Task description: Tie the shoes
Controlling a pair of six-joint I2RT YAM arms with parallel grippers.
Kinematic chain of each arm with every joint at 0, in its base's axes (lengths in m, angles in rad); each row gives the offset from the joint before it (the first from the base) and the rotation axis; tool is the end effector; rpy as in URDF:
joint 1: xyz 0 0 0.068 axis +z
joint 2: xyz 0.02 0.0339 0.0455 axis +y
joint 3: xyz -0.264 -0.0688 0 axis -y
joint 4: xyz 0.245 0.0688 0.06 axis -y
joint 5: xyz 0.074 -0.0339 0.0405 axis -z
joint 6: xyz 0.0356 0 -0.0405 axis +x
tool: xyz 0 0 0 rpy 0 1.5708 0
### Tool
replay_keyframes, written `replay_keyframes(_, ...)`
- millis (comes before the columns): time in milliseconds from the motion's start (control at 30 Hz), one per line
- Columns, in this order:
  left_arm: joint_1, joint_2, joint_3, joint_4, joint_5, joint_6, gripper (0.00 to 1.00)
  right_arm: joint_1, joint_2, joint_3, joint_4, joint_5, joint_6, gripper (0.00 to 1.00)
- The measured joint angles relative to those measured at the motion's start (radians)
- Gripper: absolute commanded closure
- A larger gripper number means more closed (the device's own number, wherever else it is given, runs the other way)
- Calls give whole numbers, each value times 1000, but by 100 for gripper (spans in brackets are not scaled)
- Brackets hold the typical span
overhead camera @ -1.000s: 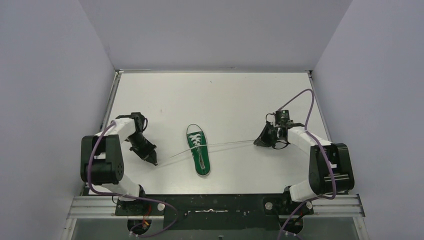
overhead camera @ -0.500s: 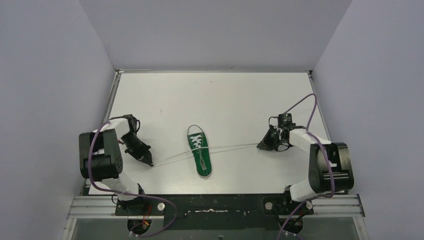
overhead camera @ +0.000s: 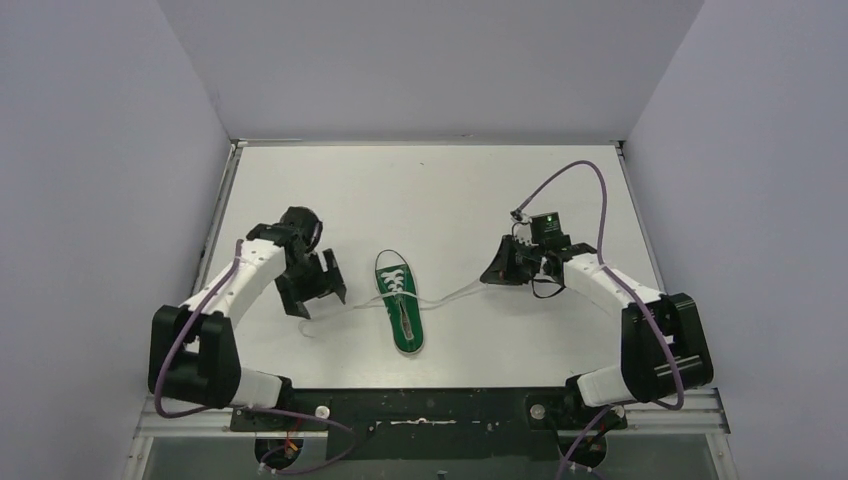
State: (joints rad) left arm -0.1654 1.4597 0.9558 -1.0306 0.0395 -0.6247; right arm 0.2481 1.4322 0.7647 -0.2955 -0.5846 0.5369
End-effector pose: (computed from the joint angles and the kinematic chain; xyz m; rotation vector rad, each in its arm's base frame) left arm 0.2347 -0.0406 0.2006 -0.7097 3.0406 -0.0787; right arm 0.2591 0.0859 0.1853 0.1319 2.6194 1.0392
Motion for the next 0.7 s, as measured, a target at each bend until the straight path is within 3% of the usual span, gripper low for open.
replay_keyframes(33,-37,-33,2,17,12,-1,5,8,-6,0,0,-7,-3,100)
replay_keyframes(233,-119,-134,-114,370,284,-116,4,12,-31,0,-3,-20,-19,100)
replay_keyframes(500,-203,194,-143,790,528,-253,3,12,-66,0,-24,-26,-42,100)
replay_keyframes(700,-320,358,-3,1000,617,-355,5,13,-110,-2,-47,-9,-48,100)
